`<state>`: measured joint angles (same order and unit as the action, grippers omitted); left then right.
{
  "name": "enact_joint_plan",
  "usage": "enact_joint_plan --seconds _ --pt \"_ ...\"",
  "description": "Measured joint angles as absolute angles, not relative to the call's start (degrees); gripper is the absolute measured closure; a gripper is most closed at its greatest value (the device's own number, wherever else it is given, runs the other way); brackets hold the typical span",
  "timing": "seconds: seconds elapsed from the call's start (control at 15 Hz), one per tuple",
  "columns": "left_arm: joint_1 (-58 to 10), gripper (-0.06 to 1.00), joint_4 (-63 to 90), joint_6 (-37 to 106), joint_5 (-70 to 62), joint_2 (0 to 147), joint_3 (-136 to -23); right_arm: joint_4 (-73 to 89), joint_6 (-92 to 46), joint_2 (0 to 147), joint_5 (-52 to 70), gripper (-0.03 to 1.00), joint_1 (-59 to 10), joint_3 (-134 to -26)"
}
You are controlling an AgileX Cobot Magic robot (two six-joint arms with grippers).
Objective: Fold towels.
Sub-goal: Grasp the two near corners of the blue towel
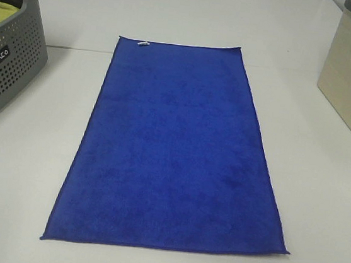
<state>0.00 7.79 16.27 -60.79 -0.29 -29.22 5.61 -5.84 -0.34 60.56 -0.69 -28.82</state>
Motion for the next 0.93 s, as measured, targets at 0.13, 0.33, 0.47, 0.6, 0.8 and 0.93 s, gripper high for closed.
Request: enact_joint_plan --seconds 0.13,0.33,0.47,0.6,0.8,0.93 --pt "0.0 0.32 7.79 16.27 -60.79 -0.29 -29.22 5.61 -5.84 -0.34 60.56 0.19 -0.69 -28.82" --pt "0.0 0.32 7.79 16.27 -60.79 -0.29 -29.22 5.61 -5.84 -0.34 60.56 0.19 -0.69 -28.82" --pt "0.0 0.32 7.79 16.27 -60.79 -0.29 -29.22 5.61 -5.84 -0.34 60.56 0.19 -0.69 -28.82" --pt "0.0 0.32 7.79 16.27 -60.79 -0.29 -29.22 5.61 -5.84 -0.34 60.56 0.19 -0.69 -28.82" --pt "0.0 0.32 7.79 16.27 -60.79 -0.29 -29.22 5.61 -5.84 -0.34 60.56 0.19 -0.69 -28.82" --pt "0.0 0.32 7.79 16.27 -60.79 -0.29 -29.22 5.61 -5.84 -0.34 60.56 0.19 -0.69 -28.82"
